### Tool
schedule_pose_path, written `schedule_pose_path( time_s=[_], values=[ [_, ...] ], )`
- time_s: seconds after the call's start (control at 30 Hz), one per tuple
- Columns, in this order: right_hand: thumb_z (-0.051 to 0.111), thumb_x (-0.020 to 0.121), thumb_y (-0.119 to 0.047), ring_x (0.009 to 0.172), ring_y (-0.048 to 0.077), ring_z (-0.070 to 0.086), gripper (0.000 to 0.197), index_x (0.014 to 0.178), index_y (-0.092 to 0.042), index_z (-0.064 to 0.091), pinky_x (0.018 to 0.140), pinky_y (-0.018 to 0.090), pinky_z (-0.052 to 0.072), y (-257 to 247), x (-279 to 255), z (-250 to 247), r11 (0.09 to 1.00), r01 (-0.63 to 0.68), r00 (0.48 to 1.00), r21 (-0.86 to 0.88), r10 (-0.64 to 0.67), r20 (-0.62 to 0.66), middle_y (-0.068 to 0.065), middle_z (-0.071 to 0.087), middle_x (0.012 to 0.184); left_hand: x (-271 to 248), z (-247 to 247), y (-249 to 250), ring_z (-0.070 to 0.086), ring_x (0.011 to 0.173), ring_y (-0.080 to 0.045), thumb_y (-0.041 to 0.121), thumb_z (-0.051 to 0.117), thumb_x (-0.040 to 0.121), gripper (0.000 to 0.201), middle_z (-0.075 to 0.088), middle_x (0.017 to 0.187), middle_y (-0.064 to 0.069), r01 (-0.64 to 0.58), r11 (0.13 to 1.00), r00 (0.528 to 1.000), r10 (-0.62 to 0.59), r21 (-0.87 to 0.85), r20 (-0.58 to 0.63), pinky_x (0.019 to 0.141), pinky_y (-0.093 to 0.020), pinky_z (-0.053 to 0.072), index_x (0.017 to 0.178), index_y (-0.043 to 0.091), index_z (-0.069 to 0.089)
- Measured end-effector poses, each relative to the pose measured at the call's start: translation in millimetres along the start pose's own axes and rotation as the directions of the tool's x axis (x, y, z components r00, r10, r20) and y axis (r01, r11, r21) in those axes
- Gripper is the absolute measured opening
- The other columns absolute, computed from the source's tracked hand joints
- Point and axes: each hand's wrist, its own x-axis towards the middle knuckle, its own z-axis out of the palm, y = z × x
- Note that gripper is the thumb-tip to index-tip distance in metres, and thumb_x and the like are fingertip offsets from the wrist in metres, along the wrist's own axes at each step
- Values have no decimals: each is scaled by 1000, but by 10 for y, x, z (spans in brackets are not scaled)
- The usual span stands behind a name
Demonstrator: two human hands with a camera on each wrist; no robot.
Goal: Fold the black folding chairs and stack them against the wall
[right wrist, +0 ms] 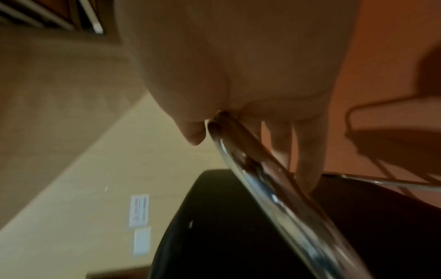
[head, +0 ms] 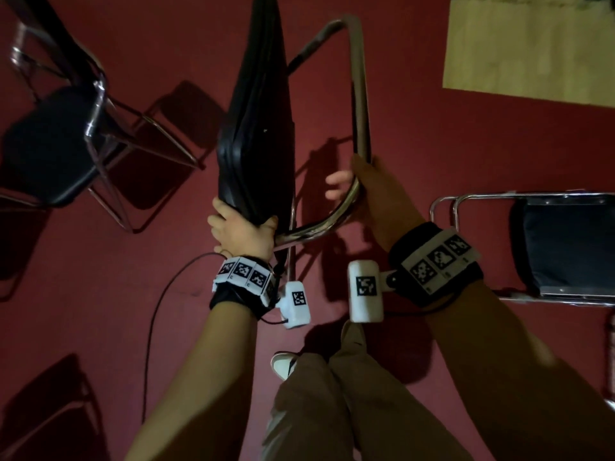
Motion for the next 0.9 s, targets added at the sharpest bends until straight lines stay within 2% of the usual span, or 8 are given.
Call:
schedule_pose_path(
  time_s=[0.17, 0.27, 0.4, 0.47, 0.57, 0.73, 0.8, 0.9],
  values=[
    [55, 94, -26, 85, 31, 67, 25, 104, -3, 55, 76, 50, 56, -107, 61, -28, 993, -115, 993, 30, 115, 12, 18, 66, 96, 15, -68, -39, 46, 129, -37, 52, 85, 65, 116, 41, 139, -14, -44, 998, 999, 45, -46, 28, 108, -59, 37, 153, 11, 23],
    [48, 96, -13, 91, 37, 65, 16, 94, 1, 56, 81, 58, 55, -166, 54, -13, 988, -138, 990, 62, 139, -13, 21, 63, 93, 62, -107, -72, 61, 114, -21, 71, 86, 45, 109, 55, 127, -2, -77, 962, 993, 97, -261, 63, 99, -45, 52, 132, 18, 48],
    [47, 97, -14, 96, 42, 65, 11, 89, -8, 51, 85, 61, 53, -242, 67, -39, 985, -161, 987, 70, 161, -3, 25, 65, 103, 48, -203, -8, 65, 103, -2, 61, 89, 47, 91, 66, 114, 11, -82, 878, 971, 177, -472, 159, 88, -25, 53, 121, 24, 51],
    [53, 98, -22, 104, 45, 65, 12, 102, -11, 51, 88, 61, 52, -257, 121, -3, 987, -157, 988, 24, 157, 5, 24, 65, 111, 15, -206, 46, 66, 103, -3, 66, 87, 48, 93, 68, 113, 11, -104, 879, 960, 211, -466, 184, 87, -26, 53, 124, 23, 54],
    [69, 84, -46, 92, 37, 68, 56, 123, -10, 51, 83, 55, 56, -302, 170, 83, 991, -125, 991, -54, 127, 40, 14, 65, 106, -82, -151, 103, 73, 91, -11, 83, 82, 40, 91, 73, 103, 13, -89, 918, 952, 192, -387, 237, 83, -39, 59, 114, 37, 58],
    [76, 66, -55, 65, 25, 58, 69, 112, -12, 49, 69, 45, 52, -295, 215, -42, 992, -123, 992, 8, 122, 42, 6, 56, 79, -266, -128, 230, 71, 94, -12, 96, 66, 27, 105, 72, 102, 14, -137, 940, 955, 209, -313, 210, 85, -42, 58, 112, 35, 59],
    [83, 62, -61, 69, 25, 63, 78, 111, -11, 49, 72, 45, 53, -295, 203, -65, 991, -136, 988, -18, 137, 67, 6, 61, 82, -315, -155, 277, 68, 101, -15, 96, 67, 29, 107, 70, 107, 14, -147, 949, 951, 213, -278, 224, 89, -45, 56, 116, 34, 57],
    [84, 67, -59, 100, 29, 70, 76, 120, -11, 56, 88, 51, 55, -358, 133, -19, 992, -65, 995, -107, 72, 65, 9, 69, 112, -298, -185, 273, 67, 102, -14, 83, 77, 40, 97, 69, 110, 12, -139, 952, 937, 216, -273, 274, 90, -40, 56, 118, 29, 56]
  ],
)
